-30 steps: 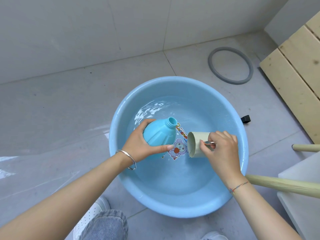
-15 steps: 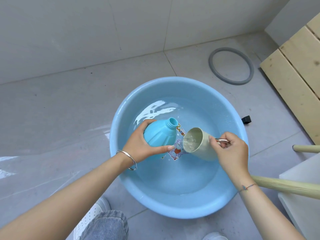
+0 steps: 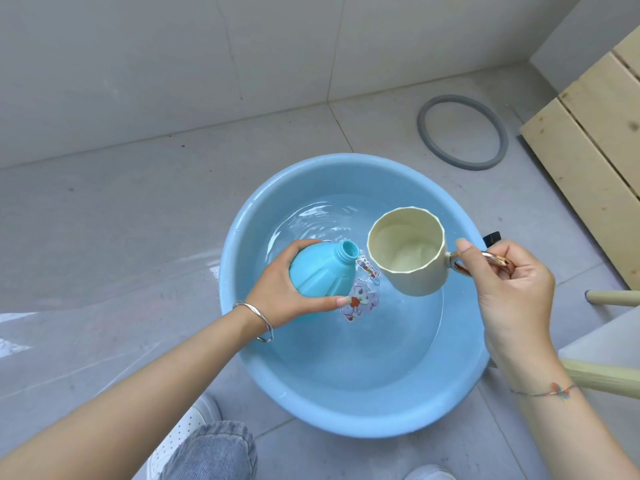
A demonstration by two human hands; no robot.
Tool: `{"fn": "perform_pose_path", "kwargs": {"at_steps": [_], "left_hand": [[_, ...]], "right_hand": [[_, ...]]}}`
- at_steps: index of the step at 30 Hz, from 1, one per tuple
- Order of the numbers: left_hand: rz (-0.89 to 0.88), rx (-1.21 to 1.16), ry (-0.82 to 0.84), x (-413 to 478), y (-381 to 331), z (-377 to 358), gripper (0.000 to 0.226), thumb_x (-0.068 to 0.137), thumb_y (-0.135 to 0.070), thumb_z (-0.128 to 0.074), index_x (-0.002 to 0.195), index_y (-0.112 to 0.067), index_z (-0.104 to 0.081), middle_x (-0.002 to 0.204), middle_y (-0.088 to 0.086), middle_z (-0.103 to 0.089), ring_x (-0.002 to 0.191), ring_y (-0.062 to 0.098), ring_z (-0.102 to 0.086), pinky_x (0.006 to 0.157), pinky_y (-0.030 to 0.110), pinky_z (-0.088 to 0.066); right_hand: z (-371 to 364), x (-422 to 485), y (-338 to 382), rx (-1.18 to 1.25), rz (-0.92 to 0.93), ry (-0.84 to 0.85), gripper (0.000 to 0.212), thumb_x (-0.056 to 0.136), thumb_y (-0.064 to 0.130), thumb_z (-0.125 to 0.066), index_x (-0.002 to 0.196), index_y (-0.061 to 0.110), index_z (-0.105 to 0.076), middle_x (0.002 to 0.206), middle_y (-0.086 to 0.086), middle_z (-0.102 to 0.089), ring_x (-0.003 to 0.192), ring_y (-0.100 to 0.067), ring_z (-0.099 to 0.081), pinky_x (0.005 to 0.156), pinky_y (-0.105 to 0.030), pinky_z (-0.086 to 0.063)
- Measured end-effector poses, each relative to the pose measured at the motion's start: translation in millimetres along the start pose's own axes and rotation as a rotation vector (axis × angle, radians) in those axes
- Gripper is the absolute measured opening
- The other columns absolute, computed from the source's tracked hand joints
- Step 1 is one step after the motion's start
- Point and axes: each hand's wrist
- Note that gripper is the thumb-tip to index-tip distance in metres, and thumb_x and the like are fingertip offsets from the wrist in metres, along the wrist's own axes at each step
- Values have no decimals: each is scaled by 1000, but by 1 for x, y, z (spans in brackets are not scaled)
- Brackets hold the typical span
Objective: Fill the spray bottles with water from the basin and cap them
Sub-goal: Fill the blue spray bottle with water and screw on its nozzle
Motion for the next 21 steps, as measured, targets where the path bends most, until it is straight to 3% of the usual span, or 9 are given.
{"fn": "perform_pose_path", "kwargs": {"at_steps": [5,9,13,18,21], "left_hand": [[0,49,18,1,2,0,82,40,-61,-84,113,-41,-52,108,-19,-61,96,-6,-59,80,6,-44],[-4,72,28,1,5,0,85,40,-63,-82,116,-42,-51,110,-20,-60,99,-5,-59,85,12,-46],[-9,64,30,1,5,0,84,40,-63,-82,116,-40,-52,108,-19,-61,97,-4,-60,85,14,-47],[-4,72,32,2,7,1,82,41,-62,-83,114,-41,-52,107,-18,-62,97,1,-62,85,21,-50],[-8,76,36,2,7,0,84,40,-63,-83,115,-40,-51,107,-18,-62,96,-1,-61,84,17,-49]], "right_hand": [[0,-2,16,-11,68,13,45,84,13,-71,53,21,-40,44,12,-40,46,0,-38,53,-13,-34],[1,-5,23,-96,127,14,45,81,20,-74,56,12,-38,45,11,-38,45,-3,-32,47,-13,-27],[0,-7,29,-189,174,21,40,75,31,-71,56,13,-40,50,7,-41,49,-5,-34,50,-16,-27],[-2,-11,33,-317,285,40,39,77,27,-71,59,7,-43,61,-2,-42,54,-6,-36,53,-14,-27],[-3,-11,35,-358,341,45,38,77,23,-71,58,8,-41,63,-1,-40,57,-6,-36,55,-14,-27]]}}
Point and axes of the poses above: each hand's wrist, its own x-axis towards the middle knuckle, its own z-axis out of the back of the hand, y = z × x
